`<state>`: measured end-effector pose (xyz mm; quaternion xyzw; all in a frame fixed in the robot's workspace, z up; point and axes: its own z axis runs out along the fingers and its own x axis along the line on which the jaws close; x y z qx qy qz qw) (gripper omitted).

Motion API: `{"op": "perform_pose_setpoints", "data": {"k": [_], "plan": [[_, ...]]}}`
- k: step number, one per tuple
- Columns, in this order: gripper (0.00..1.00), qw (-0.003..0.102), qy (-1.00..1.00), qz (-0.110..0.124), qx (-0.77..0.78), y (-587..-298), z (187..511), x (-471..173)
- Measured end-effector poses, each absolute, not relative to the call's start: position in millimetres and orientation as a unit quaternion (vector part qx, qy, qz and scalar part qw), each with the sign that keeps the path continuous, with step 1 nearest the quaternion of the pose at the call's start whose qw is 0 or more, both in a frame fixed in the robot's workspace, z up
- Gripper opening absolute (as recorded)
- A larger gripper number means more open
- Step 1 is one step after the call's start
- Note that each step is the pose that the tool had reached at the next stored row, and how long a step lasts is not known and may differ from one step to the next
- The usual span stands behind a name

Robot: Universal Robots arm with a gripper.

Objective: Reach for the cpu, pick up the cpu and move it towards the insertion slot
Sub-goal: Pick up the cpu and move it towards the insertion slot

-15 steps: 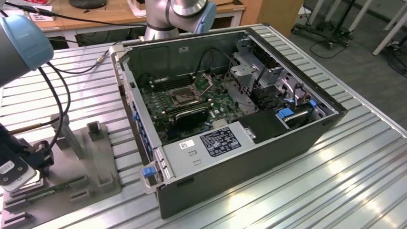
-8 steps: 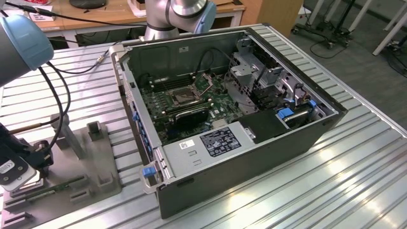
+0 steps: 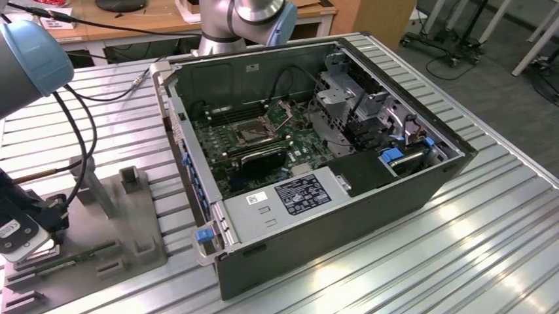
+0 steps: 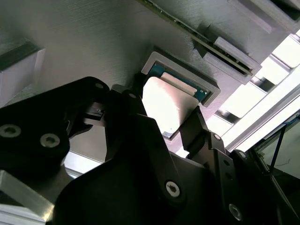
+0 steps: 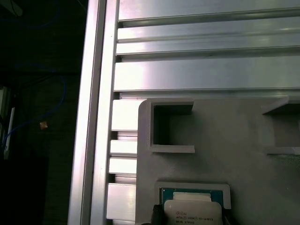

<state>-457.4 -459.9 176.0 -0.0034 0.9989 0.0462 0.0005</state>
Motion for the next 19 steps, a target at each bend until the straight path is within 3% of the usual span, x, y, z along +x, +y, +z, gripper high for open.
{"op": "perform_pose_setpoints", "data": {"k": [19], "plan": [[0.55, 0.001, 0.999, 0.046, -0.003, -459.9, 177.8, -457.4]]}}
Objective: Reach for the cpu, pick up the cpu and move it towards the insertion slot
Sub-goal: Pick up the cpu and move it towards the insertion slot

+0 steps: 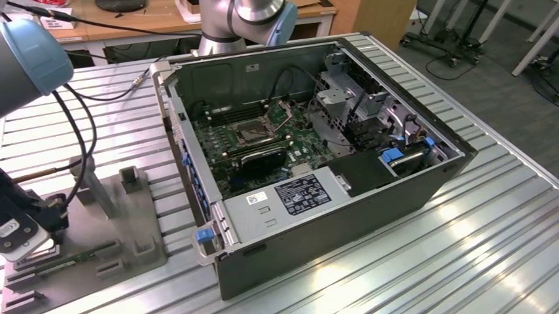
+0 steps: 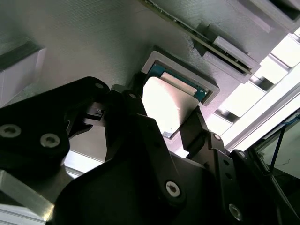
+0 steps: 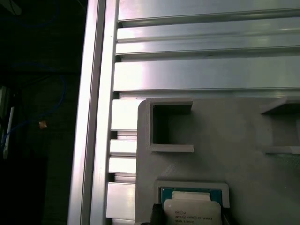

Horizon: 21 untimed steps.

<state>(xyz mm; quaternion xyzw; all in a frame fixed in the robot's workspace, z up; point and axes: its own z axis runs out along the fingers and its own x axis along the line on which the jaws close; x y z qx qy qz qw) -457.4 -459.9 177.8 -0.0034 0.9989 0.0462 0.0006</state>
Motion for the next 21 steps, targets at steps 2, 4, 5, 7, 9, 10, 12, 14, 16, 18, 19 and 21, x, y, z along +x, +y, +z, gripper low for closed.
{"op": "perform_pose_setpoints", "data": {"k": [2, 4, 5, 7, 9, 10, 12, 14, 16, 18, 19, 21], "plan": [[0.55, 0.001, 0.999, 0.046, -0.003, -459.9, 178.6, -457.3], [0.55, 0.001, 0.999, 0.046, -0.003, -459.9, 179.2, -457.4], [0.55, 0.001, 0.999, 0.046, -0.003, -459.9, 179.5, -457.4], [0.55, 0.001, 0.999, 0.046, -0.003, -459.9, 180.1, -457.4], [0.55, 0.000, 0.999, 0.046, -0.003, -459.9, 181.4, -457.4], [0.55, 0.001, 0.999, 0.046, -0.003, -459.9, 181.7, -457.4], [0.55, 0.001, 0.999, 0.046, -0.003, -459.9, 182.0, -457.3], [0.55, 0.001, 0.999, 0.046, -0.003, -459.9, 182.6, -457.4], [0.55, 0.001, 0.999, 0.046, -0.003, -459.9, 183.1, -457.4], [0.55, 0.001, 0.999, 0.046, -0.003, -459.9, 183.2, -457.4], [0.55, 0.001, 0.999, 0.046, -0.003, -459.9, 183.2, -457.4], [0.55, 0.001, 0.999, 0.046, -0.003, -459.9, 183.4, -457.3]]}}
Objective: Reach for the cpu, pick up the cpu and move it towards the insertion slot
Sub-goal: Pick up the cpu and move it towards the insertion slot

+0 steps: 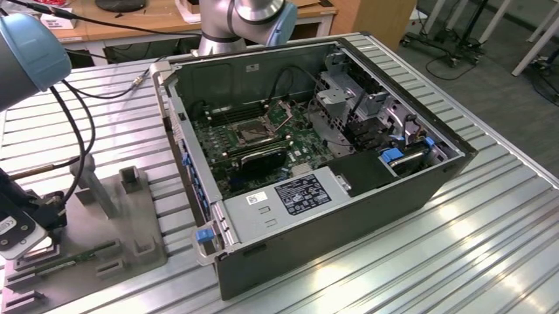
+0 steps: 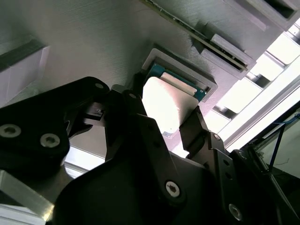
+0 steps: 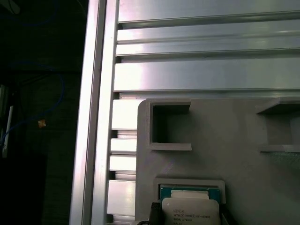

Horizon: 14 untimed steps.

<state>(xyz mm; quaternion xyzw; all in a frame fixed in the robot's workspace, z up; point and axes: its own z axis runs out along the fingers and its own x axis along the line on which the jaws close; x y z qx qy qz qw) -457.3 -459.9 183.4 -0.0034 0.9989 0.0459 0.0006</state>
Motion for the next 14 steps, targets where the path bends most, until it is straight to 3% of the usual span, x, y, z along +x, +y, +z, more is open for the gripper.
{"op": "perform_pose_setpoints", "data": {"k": [14], "plan": [[0.55, 0.001, 0.999, 0.045, -0.003, -459.9, 186.8, -457.3]]}}
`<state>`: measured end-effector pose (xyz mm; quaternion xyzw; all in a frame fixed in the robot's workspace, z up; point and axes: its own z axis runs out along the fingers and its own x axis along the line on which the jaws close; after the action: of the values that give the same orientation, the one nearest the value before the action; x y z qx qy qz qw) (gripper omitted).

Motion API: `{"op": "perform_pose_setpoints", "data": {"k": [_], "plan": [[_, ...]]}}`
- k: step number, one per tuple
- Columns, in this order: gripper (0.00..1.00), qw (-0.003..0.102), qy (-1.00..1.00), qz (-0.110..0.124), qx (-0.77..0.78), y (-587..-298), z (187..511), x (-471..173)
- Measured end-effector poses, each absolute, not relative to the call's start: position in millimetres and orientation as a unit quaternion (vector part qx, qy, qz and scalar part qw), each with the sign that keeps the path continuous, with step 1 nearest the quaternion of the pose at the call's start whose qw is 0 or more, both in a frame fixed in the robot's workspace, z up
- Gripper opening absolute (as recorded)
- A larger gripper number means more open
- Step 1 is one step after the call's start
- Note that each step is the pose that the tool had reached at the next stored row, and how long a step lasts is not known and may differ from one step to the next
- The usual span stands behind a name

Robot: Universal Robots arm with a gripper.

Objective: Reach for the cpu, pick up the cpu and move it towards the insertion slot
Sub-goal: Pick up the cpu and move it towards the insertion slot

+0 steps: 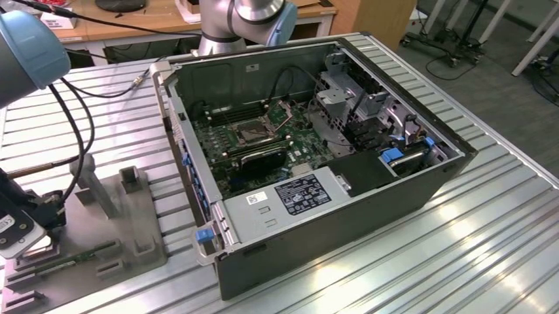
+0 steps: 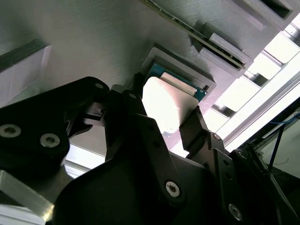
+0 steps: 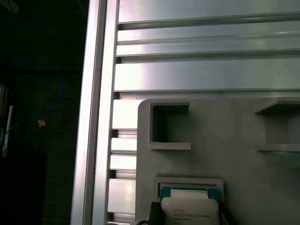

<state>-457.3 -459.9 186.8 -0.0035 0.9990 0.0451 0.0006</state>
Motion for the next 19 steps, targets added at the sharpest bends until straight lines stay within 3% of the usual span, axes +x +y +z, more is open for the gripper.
{"op": "perform_pose_setpoints", "data": {"k": [19], "plan": [[0.55, 0.001, 0.999, 0.038, -0.003, -459.9, 192.2, -457.1]]}}
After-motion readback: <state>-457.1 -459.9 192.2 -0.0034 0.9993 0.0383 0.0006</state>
